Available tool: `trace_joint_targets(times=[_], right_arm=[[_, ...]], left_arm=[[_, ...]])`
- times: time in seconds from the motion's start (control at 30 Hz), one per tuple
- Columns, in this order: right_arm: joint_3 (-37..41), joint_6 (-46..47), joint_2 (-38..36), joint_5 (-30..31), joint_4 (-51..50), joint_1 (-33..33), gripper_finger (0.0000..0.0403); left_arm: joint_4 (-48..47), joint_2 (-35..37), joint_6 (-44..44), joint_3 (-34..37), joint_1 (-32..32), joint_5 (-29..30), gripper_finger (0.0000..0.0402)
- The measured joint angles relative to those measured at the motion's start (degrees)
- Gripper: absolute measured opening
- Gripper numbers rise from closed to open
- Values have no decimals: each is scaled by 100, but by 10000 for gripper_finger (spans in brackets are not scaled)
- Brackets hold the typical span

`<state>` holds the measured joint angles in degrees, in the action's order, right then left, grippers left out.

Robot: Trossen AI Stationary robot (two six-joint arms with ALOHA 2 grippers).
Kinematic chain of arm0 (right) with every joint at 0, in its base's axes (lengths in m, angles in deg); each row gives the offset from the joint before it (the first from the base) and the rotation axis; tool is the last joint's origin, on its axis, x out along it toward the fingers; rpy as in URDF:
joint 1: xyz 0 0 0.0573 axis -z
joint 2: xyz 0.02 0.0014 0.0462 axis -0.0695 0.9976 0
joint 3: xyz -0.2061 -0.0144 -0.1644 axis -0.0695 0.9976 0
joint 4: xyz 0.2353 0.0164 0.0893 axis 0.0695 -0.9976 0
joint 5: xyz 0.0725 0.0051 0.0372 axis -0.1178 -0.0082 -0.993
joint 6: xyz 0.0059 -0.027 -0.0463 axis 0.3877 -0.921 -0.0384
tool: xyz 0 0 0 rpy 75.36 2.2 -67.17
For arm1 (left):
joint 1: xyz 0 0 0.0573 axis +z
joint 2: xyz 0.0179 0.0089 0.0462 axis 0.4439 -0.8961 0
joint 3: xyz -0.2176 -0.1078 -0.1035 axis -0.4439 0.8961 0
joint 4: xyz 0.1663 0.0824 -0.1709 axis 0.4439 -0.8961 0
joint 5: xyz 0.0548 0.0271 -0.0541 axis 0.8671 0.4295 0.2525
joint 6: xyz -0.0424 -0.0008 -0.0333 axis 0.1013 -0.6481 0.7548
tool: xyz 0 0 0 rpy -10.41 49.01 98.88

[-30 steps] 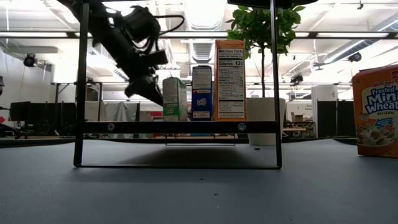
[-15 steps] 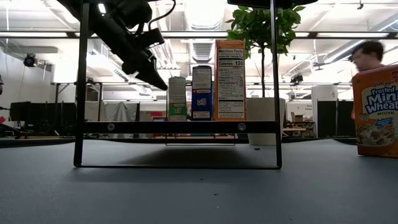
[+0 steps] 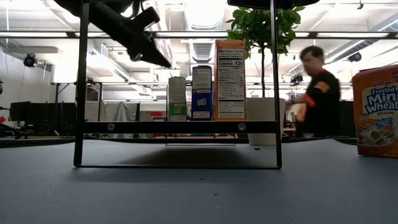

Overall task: Stack cereal on shelf
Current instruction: Put the green cereal box on the shelf aligned with the other green cereal box

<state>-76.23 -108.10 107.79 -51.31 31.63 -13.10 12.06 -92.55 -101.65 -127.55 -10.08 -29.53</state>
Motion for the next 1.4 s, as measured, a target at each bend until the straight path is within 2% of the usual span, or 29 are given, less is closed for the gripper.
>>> trace_joint_targets(times=[0.1, 0.27, 0.57, 0.73, 1.17, 1.4], right_arm=[[0, 1, 0, 2, 0, 27, 54], [2, 90, 0, 34, -10, 62, 54], [2, 80, 0, 35, -48, 62, 54], [2, 78, 0, 39, -48, 62, 54], [2, 63, 0, 133, -50, 62, 54], [2, 67, 0, 132, -68, 62, 54]], left_arm=[[339, -131, -2, 11, 2, -162, 0], [338, -598, -139, 22, 6, -162, 0], [750, -1060, -996, 2, 5, 710, 0], [740, -1008, -1454, 11, 7, 728, 0], [674, -388, -1395, 26, 7, 585, 0], [-259, -83, -1404, 26, 163, 582, 0]])
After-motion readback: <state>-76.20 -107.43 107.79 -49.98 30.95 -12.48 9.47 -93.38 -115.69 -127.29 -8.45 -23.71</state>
